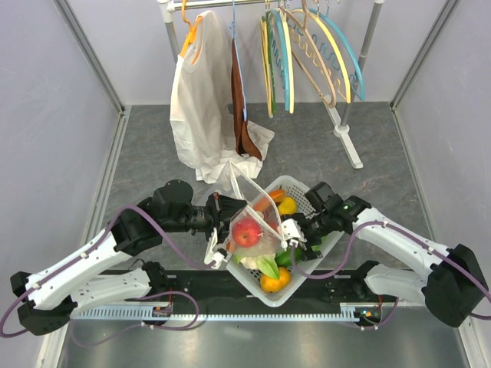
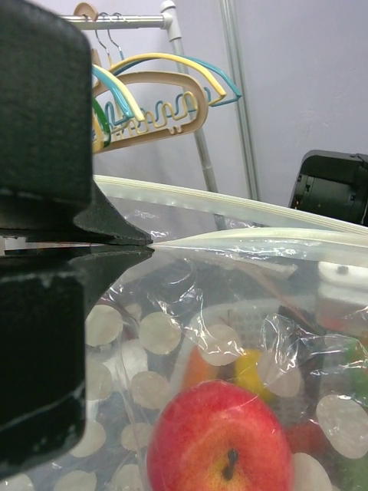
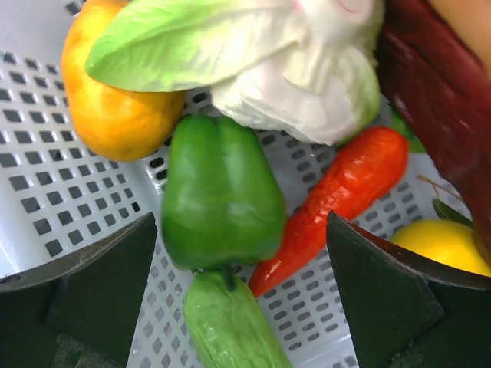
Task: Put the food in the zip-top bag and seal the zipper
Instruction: Pick up the fake vegetable from the bin.
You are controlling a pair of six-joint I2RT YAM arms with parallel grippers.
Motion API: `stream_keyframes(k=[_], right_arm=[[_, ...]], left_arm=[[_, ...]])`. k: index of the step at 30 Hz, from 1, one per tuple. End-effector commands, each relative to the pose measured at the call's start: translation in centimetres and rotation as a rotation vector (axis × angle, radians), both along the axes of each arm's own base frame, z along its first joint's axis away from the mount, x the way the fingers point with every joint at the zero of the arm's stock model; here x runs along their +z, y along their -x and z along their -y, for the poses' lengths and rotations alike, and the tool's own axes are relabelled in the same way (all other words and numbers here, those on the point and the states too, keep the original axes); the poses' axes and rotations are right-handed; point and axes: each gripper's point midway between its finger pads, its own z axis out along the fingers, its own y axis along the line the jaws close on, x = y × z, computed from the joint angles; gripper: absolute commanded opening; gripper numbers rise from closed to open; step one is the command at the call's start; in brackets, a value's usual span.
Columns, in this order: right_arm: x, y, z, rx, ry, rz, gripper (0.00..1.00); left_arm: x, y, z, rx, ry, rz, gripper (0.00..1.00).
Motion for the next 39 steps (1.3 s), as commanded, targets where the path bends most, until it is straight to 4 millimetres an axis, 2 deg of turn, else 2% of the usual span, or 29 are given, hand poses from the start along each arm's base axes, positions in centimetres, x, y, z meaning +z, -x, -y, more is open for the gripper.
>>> stream_keyframes(k=[1, 5, 9, 11, 12, 13, 16, 20, 25, 28, 33, 35, 36, 39], right_arm=[[-1.0, 1.2, 0.1, 0.132, 0.007, 0.025, 0.98], [-1.4, 1.9, 0.5, 0.165, 0.048, -0.019, 0.97], [-1.5, 1.4, 0.4, 0.144, 0.083, -0.038, 0.93], [-1.4, 1.2, 0.4, 0.140, 0.091, -0.044, 0.87], [-1.3, 1.2, 0.4, 0.139, 0.091, -0.043, 0.83], [-1.1, 1.1, 0.3, 0.137, 0.085, -0.039, 0.70], [0.1, 0.6, -0.1, 0.113, 0.070, -0.021, 0.50], [2.9, -0.8, -0.5, 0.038, 0.032, 0.031, 0.42], [5.6, -2.3, 1.1, -0.091, 0.016, 0.098, 0.41], [6.5, -3.6, 2.3, -0.197, 0.023, 0.118, 0.41], [9.5, -5.1, 3.3, -0.399, -0.029, 0.072, 0.42], [11.6, -5.7, 3.3, -0.470, -0.088, 0.079, 0.42], [12.5, -5.6, 3.2, -0.533, -0.115, 0.024, 0.42], [17.0, -5.3, 2.5, -0.627, -0.257, -0.024, 0.42]], left_arm=[[0.9, -0.5, 0.1, 0.019, 0.035, 0.015, 0.02], [0.8, -0.5, 0.1, 0.019, 0.035, 0.014, 0.02], [1.0, -0.4, 0.1, 0.019, 0.038, 0.012, 0.02], [0.9, -0.5, 0.1, 0.021, 0.037, 0.012, 0.02], [0.9, -0.5, 0.1, 0.021, 0.038, 0.012, 0.02], [1.0, -0.5, 0.1, 0.021, 0.038, 0.012, 0.02], [1.0, -0.5, 0.1, 0.023, 0.038, 0.013, 0.02], [1.1, -0.6, -0.1, 0.032, 0.044, 0.009, 0.02], [1.1, -0.5, -0.2, 0.031, 0.042, 0.011, 0.02], [0.8, -0.3, -0.2, 0.023, 0.034, 0.000, 0.02], [-0.5, -0.1, -0.1, 0.009, 0.004, -0.011, 0.02], [-0.9, -0.2, -0.1, 0.006, -0.009, -0.010, 0.02], [-1.0, -0.2, 0.0, 0.004, -0.012, -0.011, 0.02], [-1.5, -0.2, 0.1, 0.001, -0.026, -0.021, 0.02]])
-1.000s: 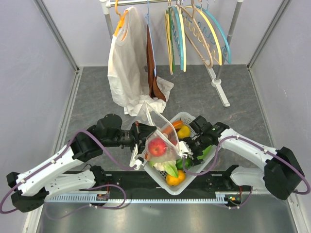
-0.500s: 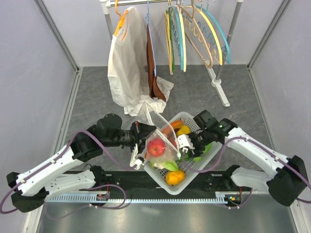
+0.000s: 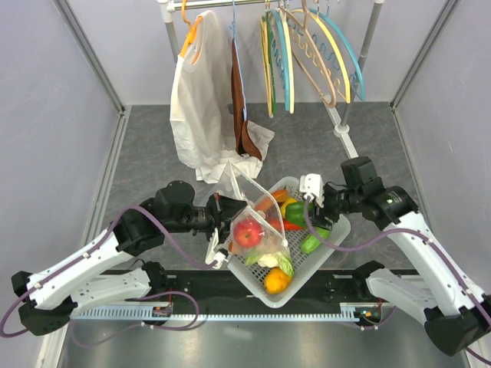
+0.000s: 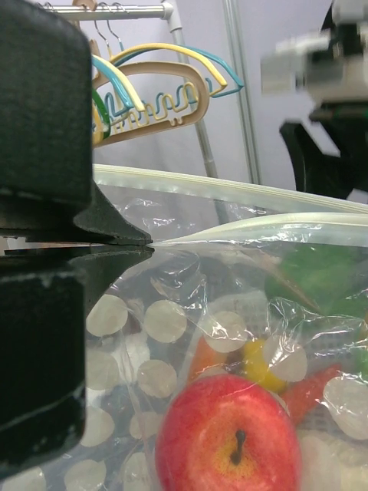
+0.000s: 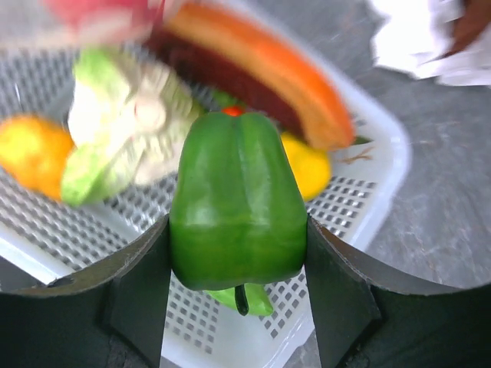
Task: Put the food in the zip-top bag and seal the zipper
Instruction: Pick up the fake vegetable from the bin, then place the fake vegetable in the zipper food storage bag.
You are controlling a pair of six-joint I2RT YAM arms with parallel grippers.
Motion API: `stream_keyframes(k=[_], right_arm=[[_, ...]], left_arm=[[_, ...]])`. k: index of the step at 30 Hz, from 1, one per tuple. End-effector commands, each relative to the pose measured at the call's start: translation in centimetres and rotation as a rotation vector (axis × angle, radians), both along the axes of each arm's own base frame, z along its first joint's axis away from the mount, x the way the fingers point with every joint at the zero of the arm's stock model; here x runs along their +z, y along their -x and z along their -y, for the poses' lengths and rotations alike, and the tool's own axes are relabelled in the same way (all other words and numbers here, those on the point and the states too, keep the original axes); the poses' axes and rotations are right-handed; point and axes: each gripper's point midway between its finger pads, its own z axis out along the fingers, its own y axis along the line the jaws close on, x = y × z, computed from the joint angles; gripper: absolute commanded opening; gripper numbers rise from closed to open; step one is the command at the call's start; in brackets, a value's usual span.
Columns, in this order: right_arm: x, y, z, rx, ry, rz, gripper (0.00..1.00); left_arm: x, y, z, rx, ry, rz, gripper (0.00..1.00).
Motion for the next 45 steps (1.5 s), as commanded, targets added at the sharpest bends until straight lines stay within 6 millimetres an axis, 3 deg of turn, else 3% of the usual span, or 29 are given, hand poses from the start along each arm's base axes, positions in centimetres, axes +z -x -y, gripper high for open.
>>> stream_keyframes(k=[1, 3, 4, 6, 7, 10, 15, 21, 24, 28, 32, 37, 42, 45], right_arm=[[8.8, -0.4, -1.7, -0.151, -0.269, 0.012, 0.42], [10.8, -0.8, -2.2, -0.198, -0.328, -0.019, 0.42], [13.2, -1.2, -2.6, -0.201, -0.369, 0.013, 0.42], [14.7, -1.8, -3.2, -0.219, -0.402, -0.031, 0.43], [16.9, -1.9, -3.6, -0.204, -0.439, -0.003, 0.43], [20.2, -1.6, -4.5, -0.155, -0.521, 0.006, 0.43], [22.4, 0.3, -6.3, 0.001, -0.591, -0.080, 0.43], [20.7, 1.8, -7.5, 0.076, -0.589, -0.253, 0.42], [18.3, 1.8, -8.1, 0.075, -0.529, -0.288, 0.45], [15.4, -0.2, -8.5, 0.003, -0.446, -0.323, 0.45], [14.1, -2.2, -8.3, -0.105, -0.394, -0.309, 0.44], [13.0, -2.5, -8.6, -0.132, -0.307, -0.267, 0.45], [12.4, -0.9, -9.9, -0.066, -0.236, -0.218, 0.44], [13.4, -0.5, -10.6, -0.042, -0.250, -0.213, 0.55]], left_arm=[[-1.0, 0.1, 0.3, -0.017, -0.023, -0.021, 0.02], [-1.3, 0.0, 0.4, -0.027, -0.035, -0.007, 0.02], [-1.4, 0.0, 0.4, -0.028, -0.037, -0.003, 0.02], [-1.5, -0.1, 0.6, -0.030, -0.045, -0.006, 0.02], [-1.5, -0.1, 0.7, -0.032, -0.045, -0.005, 0.02], [-1.4, -0.3, 0.9, -0.036, -0.049, 0.002, 0.02], [-0.3, -0.7, 1.4, -0.030, -0.039, 0.006, 0.02], [1.3, -1.1, 1.9, -0.026, -0.006, 0.025, 0.02], [2.1, -1.2, 2.0, -0.021, 0.013, 0.039, 0.02], [2.9, -0.8, 1.7, -0.029, 0.038, 0.052, 0.02], [3.5, -0.6, 1.3, -0.030, 0.052, 0.068, 0.02], [4.4, -0.1, 1.2, -0.051, 0.079, 0.088, 0.02], [5.3, -0.3, 1.7, -0.060, 0.104, 0.109, 0.02], [5.3, -0.3, 2.0, -0.069, 0.105, 0.107, 0.02]])
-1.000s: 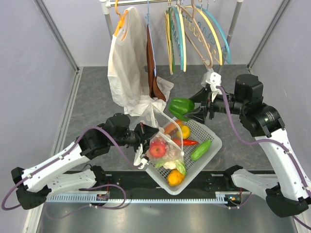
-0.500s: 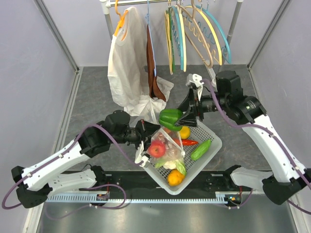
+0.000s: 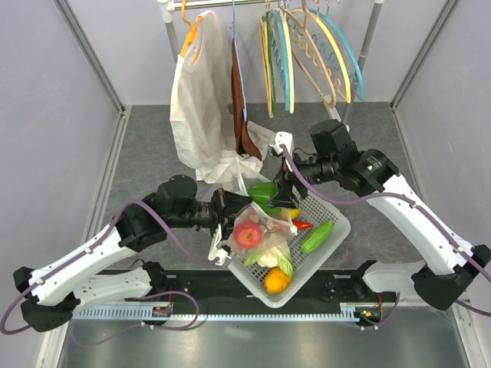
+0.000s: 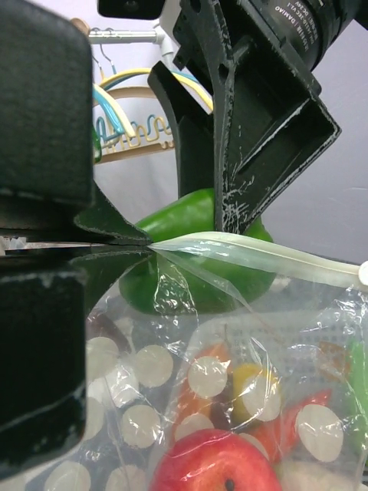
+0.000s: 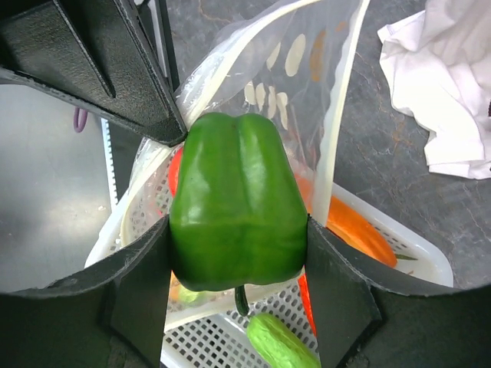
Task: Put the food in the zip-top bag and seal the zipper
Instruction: Place the fake vegetable in the zipper food storage bag, then pick up the fake vegetable from the bin.
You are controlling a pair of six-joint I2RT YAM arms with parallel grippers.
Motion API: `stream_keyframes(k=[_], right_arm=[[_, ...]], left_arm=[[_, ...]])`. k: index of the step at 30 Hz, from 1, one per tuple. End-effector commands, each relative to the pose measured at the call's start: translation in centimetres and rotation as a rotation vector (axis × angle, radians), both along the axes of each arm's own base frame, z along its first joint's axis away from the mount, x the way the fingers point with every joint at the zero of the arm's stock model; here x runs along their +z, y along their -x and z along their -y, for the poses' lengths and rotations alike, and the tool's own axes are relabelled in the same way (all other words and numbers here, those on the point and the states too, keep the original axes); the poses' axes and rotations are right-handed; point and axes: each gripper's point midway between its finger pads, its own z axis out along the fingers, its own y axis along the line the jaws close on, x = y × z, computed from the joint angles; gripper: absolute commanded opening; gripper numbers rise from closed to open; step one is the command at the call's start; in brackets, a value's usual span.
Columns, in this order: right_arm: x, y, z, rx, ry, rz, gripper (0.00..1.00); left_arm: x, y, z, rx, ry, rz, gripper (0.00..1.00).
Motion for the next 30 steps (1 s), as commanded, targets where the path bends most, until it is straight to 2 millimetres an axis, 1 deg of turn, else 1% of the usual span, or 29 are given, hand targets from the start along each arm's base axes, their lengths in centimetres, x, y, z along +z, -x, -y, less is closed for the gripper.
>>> stream_keyframes(k=[1, 3, 4, 5, 9, 10, 11, 12, 13, 14, 15, 16, 17, 18, 19, 20, 21, 22, 23, 24, 25, 26, 27, 28, 29, 30], right_arm=[[2.3, -0.2, -0.9, 0.015, -0.018, 0.060, 0.66], [3.2, -0.1, -1.2, 0.025, -0.036, 0.068, 0.80], [3.5, -0.1, -1.2, 0.025, -0.044, 0.074, 0.94], [3.7, -0.2, -1.3, 0.022, -0.049, 0.082, 0.98], [4.4, -0.4, -1.0, 0.005, -0.063, 0.108, 0.98], [4.9, -0.2, -0.9, 0.002, -0.076, 0.121, 0.98], [5.3, -0.6, -0.9, -0.019, -0.086, 0.142, 0.98], [5.6, -0.6, -0.8, -0.035, -0.097, 0.145, 0.98], [6.1, -0.6, -0.4, -0.056, -0.107, 0.162, 0.98], [5.5, -1.2, -0.2, -0.095, -0.102, 0.166, 0.98], [5.5, -0.7, 0.4, -0.133, -0.117, 0.151, 0.98], [4.9, -0.6, 0.8, -0.145, -0.111, 0.145, 0.98], [2.7, -1.0, 1.5, -0.182, -0.069, 0.130, 0.98], [2.8, -0.9, 2.4, -0.219, -0.080, 0.148, 0.98], [2.3, -1.3, 3.0, -0.249, -0.074, 0.156, 0.98], [1.7, -2.7, 4.1, -0.319, -0.072, 0.162, 0.98], [2.3, -3.2, 5.1, -0.371, -0.097, 0.179, 0.98], [2.7, -3.6, 5.7, -0.419, -0.134, 0.153, 0.98], [2.6, -4.6, 6.5, -0.456, -0.158, 0.159, 0.98], [3.0, -4.0, 6.5, -0.430, -0.187, 0.160, 0.98], [2.5, -4.0, 6.5, -0.404, -0.177, 0.180, 0.98], [1.4, -3.8, 6.6, -0.381, -0.146, 0.180, 0.97], [0.7, -3.6, 6.9, -0.362, -0.119, 0.204, 0.94], [-0.3, -3.6, 7.4, -0.320, -0.068, 0.260, 0.93], [-2.0, -3.6, 7.8, -0.286, -0.022, 0.281, 0.91], [-2.6, -3.3, 8.2, -0.263, 0.003, 0.314, 0.90]], left_arm=[[3.8, -0.1, 0.8, -0.039, 0.087, 0.096, 0.02], [3.6, 0.0, 0.9, -0.045, 0.087, 0.095, 0.02], [3.6, 0.0, 1.0, -0.047, 0.086, 0.092, 0.02], [3.7, 0.0, 0.9, -0.044, 0.088, 0.095, 0.02], [3.5, -0.2, 0.9, -0.033, 0.086, 0.091, 0.02], [3.5, -0.2, 0.8, -0.031, 0.087, 0.089, 0.02], [3.4, -0.3, 0.7, -0.020, 0.084, 0.084, 0.02], [3.3, -0.4, 0.6, -0.012, 0.082, 0.081, 0.02], [3.3, -0.5, 0.4, 0.000, 0.086, 0.067, 0.02], [3.3, -0.6, 0.2, 0.014, 0.086, 0.061, 0.02], [2.8, -0.7, -0.1, 0.023, 0.070, 0.048, 0.02], [2.7, -0.6, -0.3, 0.030, 0.068, 0.042, 0.02], [2.9, -0.5, -0.8, 0.038, 0.076, 0.050, 0.02], [2.3, -0.5, -1.0, 0.042, 0.064, 0.046, 0.02], [2.0, -0.4, -1.2, 0.044, 0.061, 0.047, 0.02], [2.1, -0.3, -1.6, 0.050, 0.063, 0.053, 0.02], [1.6, -0.2, -1.8, 0.052, 0.054, 0.048, 0.02], [1.4, -0.2, -1.9, 0.056, 0.046, 0.041, 0.02], [1.4, -0.3, -2.1, 0.067, 0.047, 0.044, 0.02], [1.1, -0.4, -2.1, 0.072, 0.042, 0.036, 0.02], [1.2, -0.4, -2.2, 0.078, 0.047, 0.031, 0.02], [1.2, -0.5, -2.2, 0.082, 0.048, 0.027, 0.02], [1.4, -0.6, -2.1, 0.085, 0.050, 0.020, 0.02], [1.5, -0.7, -2.0, 0.091, 0.057, 0.010, 0.02], [1.5, -0.7, -2.0, 0.093, 0.058, 0.008, 0.02], [1.5, -0.8, -2.0, 0.096, 0.060, 0.006, 0.02]])
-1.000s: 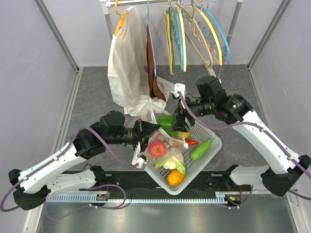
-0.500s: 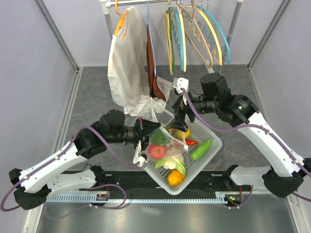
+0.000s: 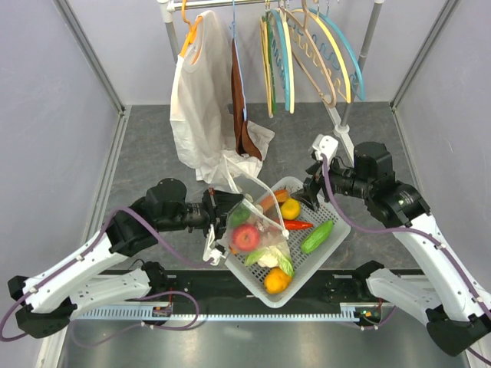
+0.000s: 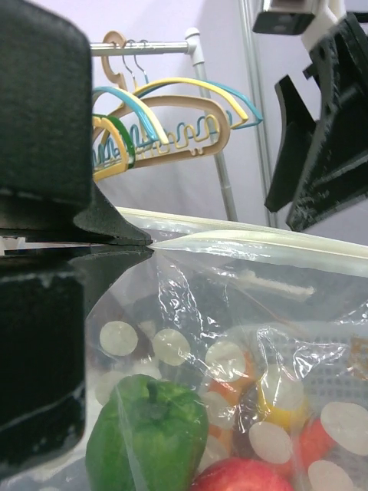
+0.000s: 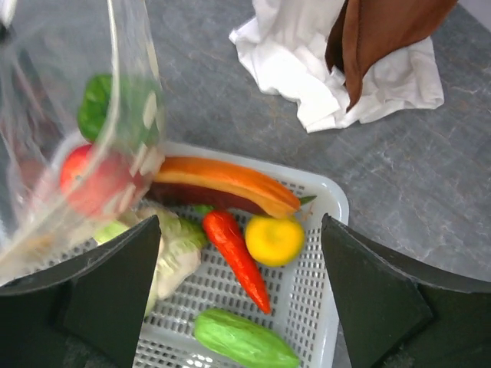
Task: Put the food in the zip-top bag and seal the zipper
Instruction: Pick up the fake vegetable from the bin.
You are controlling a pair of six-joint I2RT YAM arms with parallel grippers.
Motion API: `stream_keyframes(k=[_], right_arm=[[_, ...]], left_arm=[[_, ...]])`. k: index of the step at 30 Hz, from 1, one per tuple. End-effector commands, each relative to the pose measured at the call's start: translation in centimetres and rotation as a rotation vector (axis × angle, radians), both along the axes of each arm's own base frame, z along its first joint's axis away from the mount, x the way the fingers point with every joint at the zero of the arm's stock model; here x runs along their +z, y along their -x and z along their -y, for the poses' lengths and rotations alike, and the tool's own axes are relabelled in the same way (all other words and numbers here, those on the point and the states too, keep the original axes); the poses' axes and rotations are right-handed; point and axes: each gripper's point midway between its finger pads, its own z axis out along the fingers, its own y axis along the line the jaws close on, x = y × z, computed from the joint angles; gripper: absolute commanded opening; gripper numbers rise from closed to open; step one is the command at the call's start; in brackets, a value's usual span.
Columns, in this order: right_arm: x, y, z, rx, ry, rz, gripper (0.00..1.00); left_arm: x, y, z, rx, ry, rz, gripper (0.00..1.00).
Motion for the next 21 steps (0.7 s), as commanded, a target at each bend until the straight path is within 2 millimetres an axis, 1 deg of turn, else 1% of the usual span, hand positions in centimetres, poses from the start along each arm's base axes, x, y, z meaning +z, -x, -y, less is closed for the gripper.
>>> stream_keyframes(k=[1, 2, 3, 4, 5, 6, 7, 8, 10, 11, 16, 20, 21], right_arm=[[-3.2, 0.4, 1.1, 0.113, 0.136, 0.114, 0.89], [-4.8, 0.7, 1.5, 0.173, 0.202, 0.151, 0.87], [-5.8, 1.1, 1.6, 0.218, 0.235, 0.161, 0.84], [-7.5, 1.6, 2.0, 0.254, 0.277, 0.150, 0.83], [-8.3, 1.5, 2.3, 0.272, 0.307, 0.170, 0.81], [-9.2, 1.5, 2.4, 0.293, 0.332, 0.173, 0.76], [-11.0, 1.9, 2.6, 0.323, 0.362, 0.154, 0.74], [-11.8, 1.8, 2.7, 0.368, 0.397, 0.187, 0.72], [-14.2, 2.0, 2.9, 0.414, 0.436, 0.156, 0.66], [-15.2, 1.7, 3.0, 0.433, 0.457, 0.138, 0.63], [-17.9, 1.6, 2.9, 0.511, 0.501, 0.097, 0.57], [-21.2, 1.8, 3.4, 0.558, 0.546, 0.047, 0.50], [-21.8, 1.8, 3.6, 0.559, 0.558, 0.040, 0.50]], left_arm=[[0.5, -0.6, 0.1, 0.033, 0.028, -0.025, 0.02], [0.5, -0.6, 0.0, 0.035, 0.032, -0.024, 0.02], [0.4, -0.6, 0.1, 0.032, 0.030, -0.026, 0.02], [0.5, -0.6, 0.1, 0.030, 0.036, -0.023, 0.02], [0.5, -0.6, 0.1, 0.029, 0.036, -0.025, 0.02], [0.5, -0.5, 0.1, 0.026, 0.039, -0.022, 0.02], [0.4, -0.6, 0.2, 0.026, 0.037, -0.024, 0.02], [0.6, -0.6, 0.3, 0.022, 0.043, -0.025, 0.02], [0.6, -0.7, 0.5, 0.020, 0.044, -0.027, 0.02], [0.5, -0.7, 0.6, 0.020, 0.044, -0.027, 0.02], [0.6, -0.8, 0.6, 0.018, 0.046, -0.021, 0.02], [0.6, -0.8, 0.8, 0.013, 0.051, -0.021, 0.02], [0.6, -0.8, 0.8, 0.012, 0.055, -0.019, 0.02]])
